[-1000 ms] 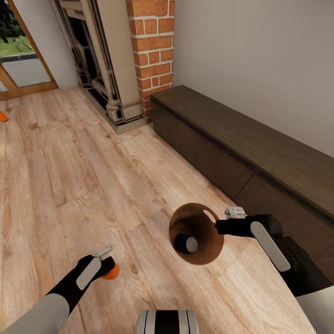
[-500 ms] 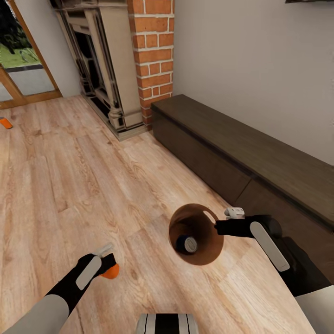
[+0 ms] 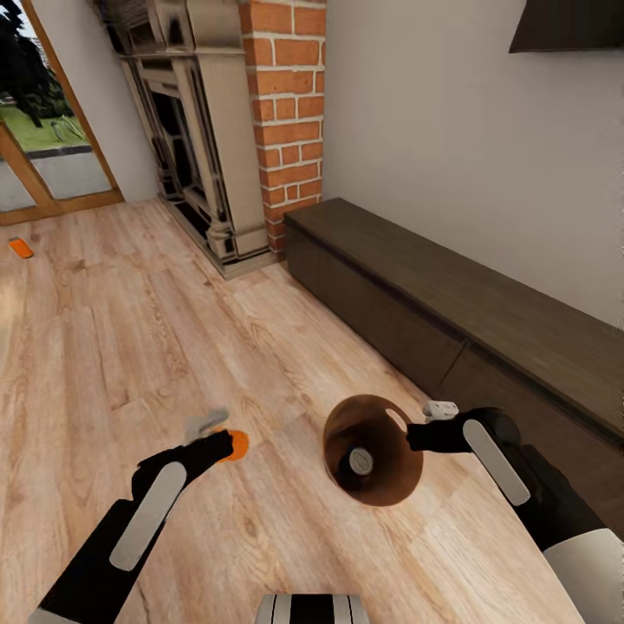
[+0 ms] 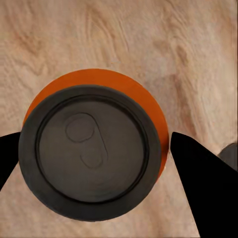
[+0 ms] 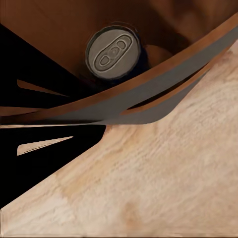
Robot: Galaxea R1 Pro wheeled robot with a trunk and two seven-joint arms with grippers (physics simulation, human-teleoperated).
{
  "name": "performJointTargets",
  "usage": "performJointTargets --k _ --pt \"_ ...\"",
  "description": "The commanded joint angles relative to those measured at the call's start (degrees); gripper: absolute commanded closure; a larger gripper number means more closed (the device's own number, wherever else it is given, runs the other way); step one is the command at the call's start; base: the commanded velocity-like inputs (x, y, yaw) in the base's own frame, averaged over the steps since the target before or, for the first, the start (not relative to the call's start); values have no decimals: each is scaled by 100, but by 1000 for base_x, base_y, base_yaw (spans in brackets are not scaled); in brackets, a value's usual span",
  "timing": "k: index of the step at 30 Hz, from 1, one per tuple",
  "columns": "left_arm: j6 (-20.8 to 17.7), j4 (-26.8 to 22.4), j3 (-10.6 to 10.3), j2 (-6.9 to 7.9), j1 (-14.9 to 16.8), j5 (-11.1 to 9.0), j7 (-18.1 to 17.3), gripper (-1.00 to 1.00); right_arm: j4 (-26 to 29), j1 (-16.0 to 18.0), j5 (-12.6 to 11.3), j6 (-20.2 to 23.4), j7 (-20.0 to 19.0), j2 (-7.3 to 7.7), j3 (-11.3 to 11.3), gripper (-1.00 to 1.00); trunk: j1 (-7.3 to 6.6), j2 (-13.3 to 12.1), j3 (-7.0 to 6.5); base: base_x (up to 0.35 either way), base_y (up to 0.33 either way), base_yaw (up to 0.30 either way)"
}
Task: Put the three can of soda from the living room inside the tash can in the kitchen.
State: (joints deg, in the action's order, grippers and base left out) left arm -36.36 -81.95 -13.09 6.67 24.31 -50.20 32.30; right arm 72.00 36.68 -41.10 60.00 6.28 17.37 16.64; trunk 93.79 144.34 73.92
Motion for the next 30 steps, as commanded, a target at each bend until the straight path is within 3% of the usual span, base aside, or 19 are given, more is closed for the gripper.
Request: performJointTargets --k 1,3,6,9,12,17,21,23,28,30 --pt "-102 -221 -1 -12 -10 16 58 100 -51 10 -295 0 -39 -5 -5 100 -2 -2 -23 0 0 0" --pt "-322 -698 -13 -81 25 -9 205 100 -224 23 -294 0 -35 -16 -9 100 -7 -4 -67 0 0 0" --pt "-649 -937 -74 -521 278 -52 271 100 -434 48 -287 0 -26 -32 -11 100 -15 -8 -134 0 0 0" --pt "-1003 -998 -303 -1006 615 -58 316 100 -740 165 -277 0 -15 -49 -9 100 -23 -12 -200 0 0 0" --pt "-1114 -1013 -481 -1204 779 -62 331 100 -1013 263 -270 0 132 -170 -8 100 -31 -16 -267 0 0 0" --pt "-1237 -1023 -820 -1447 941 -68 337 100 -1170 315 -267 0 467 -315 -11 100 -44 -23 -377 0 0 0" --pt "-1255 -1020 -1073 -1521 1020 -81 338 100 -1191 321 -267 0 512 -335 -11 100 -54 -28 -466 0 0 0" --pt "-1257 -1018 -1131 -1538 1030 -197 338 100 -1194 322 -267 0 518 -337 -11 100 -59 -31 -510 0 0 0" --pt "-1252 -991 -1985 -1557 1039 -1040 535 100 -1192 322 -267 0 523 -336 -11 100 -72 -38 -621 0 0 0" --pt "-1251 -970 -2178 -1556 1040 -1256 661 100 -1185 321 -271 0 523 -334 -11 100 -77 -40 -665 0 0 0"
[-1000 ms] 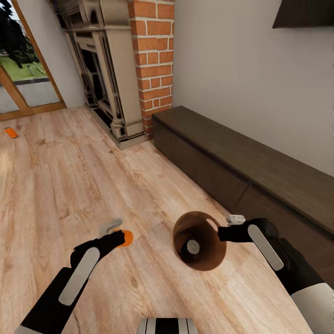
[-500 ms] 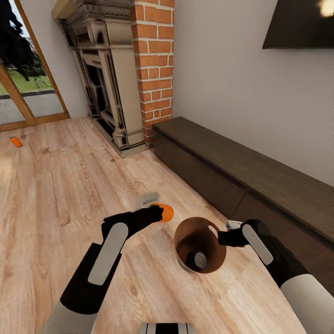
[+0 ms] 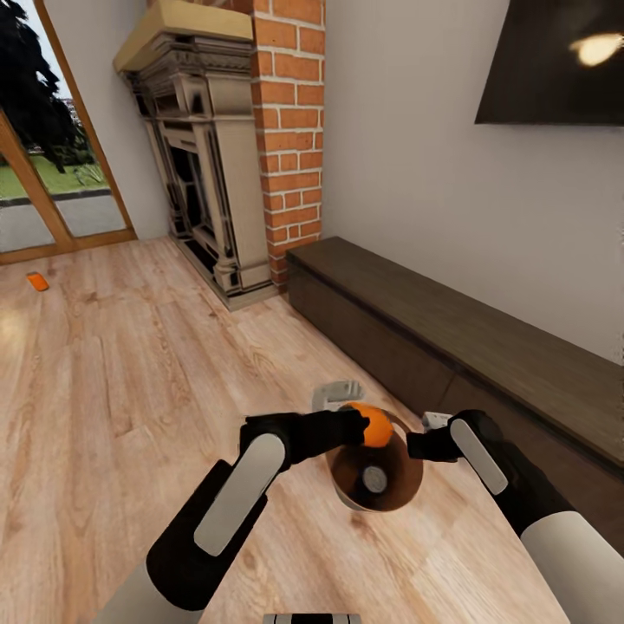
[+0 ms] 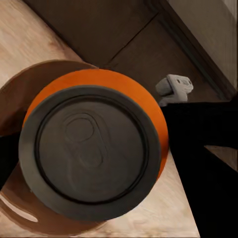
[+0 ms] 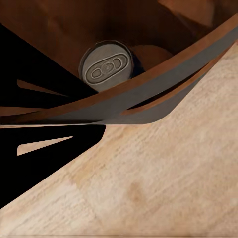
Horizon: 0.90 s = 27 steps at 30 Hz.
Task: Put the three can of soda from the living room inside the tash can in the kitchen.
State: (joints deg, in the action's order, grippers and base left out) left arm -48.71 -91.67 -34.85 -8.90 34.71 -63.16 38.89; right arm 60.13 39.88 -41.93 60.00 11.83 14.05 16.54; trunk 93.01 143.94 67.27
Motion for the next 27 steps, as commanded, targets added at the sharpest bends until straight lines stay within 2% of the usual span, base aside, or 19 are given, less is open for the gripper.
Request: performJointTargets --k 1,3,5,13,18,19,24,27 --pt "-14 19 -48 1 -1 -25 41 100 6 -1 -189 0 -32 -1 -2 100 -3 -2 -23 0 0 0" --pt "-10 193 -159 -4 -2 -198 137 100 23 -3 -195 0 -31 2 -2 100 -8 -4 -68 0 0 0" --pt "-4 497 -216 -7 -1 -267 183 100 51 -8 -199 0 -31 7 -2 100 -13 -7 -112 0 0 0" --pt "28 1320 -251 -14 7 -266 221 100 172 -31 -206 0 -31 17 16 100 -34 -18 -289 0 0 0" --pt "87 1649 -250 -15 16 -266 155 100 295 -43 -209 0 -31 19 38 100 -34 -18 -289 0 0 0" --pt "105 1685 -254 -15 17 -265 145 -100 334 -47 -209 0 -31 19 39 100 -34 -18 -289 0 0 0" --pt "212 1758 -259 -16 18 -259 126 -100 497 -58 -210 0 -31 27 34 100 -34 -18 -289 0 0 0" --pt "298 1627 -258 8 18 -259 126 -100 519 -62 -208 0 -31 27 34 100 -34 -18 -289 0 0 0"
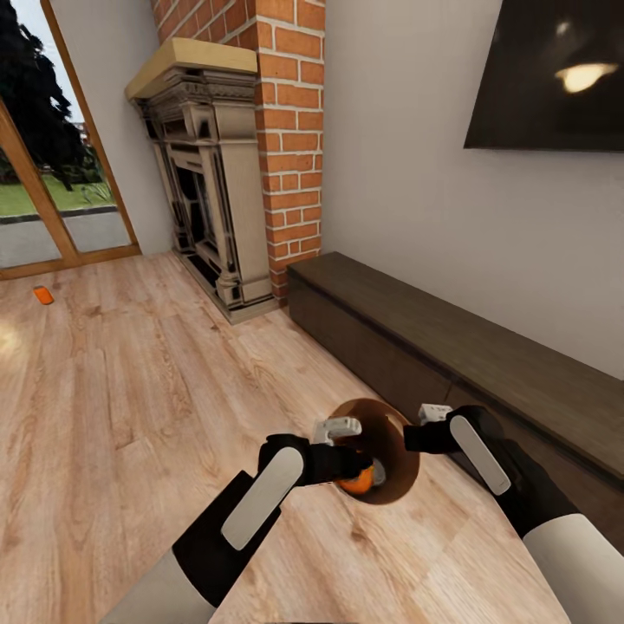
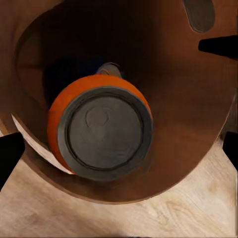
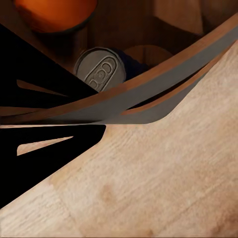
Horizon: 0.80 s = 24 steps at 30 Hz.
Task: Put the three can of soda from the living room inside the tash can in the kitchen.
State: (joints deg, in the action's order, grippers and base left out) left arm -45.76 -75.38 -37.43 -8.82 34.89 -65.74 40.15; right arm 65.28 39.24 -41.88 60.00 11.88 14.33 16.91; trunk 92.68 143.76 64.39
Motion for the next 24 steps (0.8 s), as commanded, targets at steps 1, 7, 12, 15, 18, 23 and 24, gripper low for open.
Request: performJointTargets --k 1,7,12,15,18,23,24 --pt "194 -121 -5 31 -9 -1 5 -100 5 2 -210 0 -37 -5 0 100 -1 0 -1 0 0 0" --pt "480 -684 49 146 -106 3 12 -100 10 5 -200 0 -37 -8 5 100 -1 0 -1 0 0 0" --pt "527 -938 55 233 -148 3 8 -100 11 5 -196 0 -37 -9 10 100 -1 0 -1 0 0 0" --pt "531 -992 72 237 -149 0 10 -100 6 5 -198 0 -37 -9 11 100 -6 -2 -45 0 0 0" --pt "538 -1093 76 247 -157 0 48 -100 5 5 -200 0 -37 -9 10 100 -13 -6 -111 0 0 -2" --pt "550 -1536 223 321 -376 -1 41 -100 -29 4 -188 0 -37 -12 22 100 -26 -13 -222 0 0 -186" --pt "568 -1599 246 329 -398 -1 33 -100 -44 4 -183 0 -37 -15 27 100 -29 -14 -244 0 0 -278"
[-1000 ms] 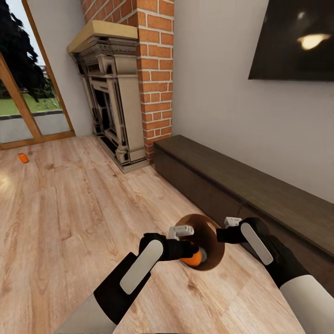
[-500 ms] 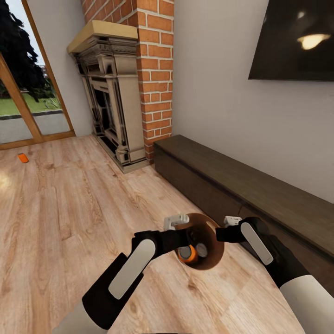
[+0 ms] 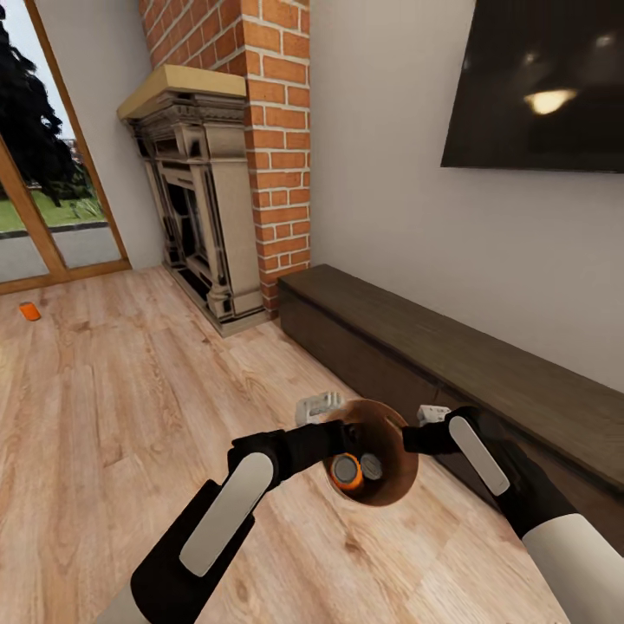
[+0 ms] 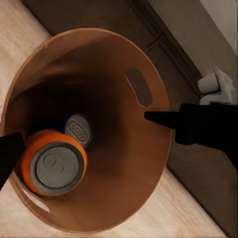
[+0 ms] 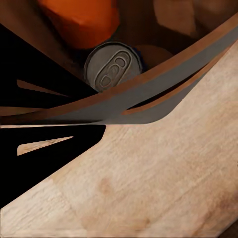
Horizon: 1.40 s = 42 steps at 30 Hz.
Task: Put the three can of soda from the living room inside the tash can in the kitchen.
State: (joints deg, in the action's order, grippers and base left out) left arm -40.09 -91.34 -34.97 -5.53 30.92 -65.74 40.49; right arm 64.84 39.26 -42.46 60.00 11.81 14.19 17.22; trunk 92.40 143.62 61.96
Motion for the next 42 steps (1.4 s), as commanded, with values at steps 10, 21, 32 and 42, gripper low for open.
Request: performJointTargets --k 10,21,32,42 --pt "672 -68 1277 907 -607 -9 -1059 -100 -23 3 -121 0 -36 -12 6 100 -26 -14 -223 0 0 -84" --pt "756 18 2554 1795 -1519 4 -1515 -100 -102 3 -107 0 -21 -21 297 100 -28 -15 -260 25 30 156" --pt "805 889 3037 1802 -1814 344 -1450 -100 -111 4 -129 0 -21 -38 326 100 -28 -15 -261 261 243 295" --pt "1434 1438 2750 1614 -1825 417 -1528 -100 -1755 340 -140 0 -16 -742 271 100 -28 -15 -258 292 228 187"
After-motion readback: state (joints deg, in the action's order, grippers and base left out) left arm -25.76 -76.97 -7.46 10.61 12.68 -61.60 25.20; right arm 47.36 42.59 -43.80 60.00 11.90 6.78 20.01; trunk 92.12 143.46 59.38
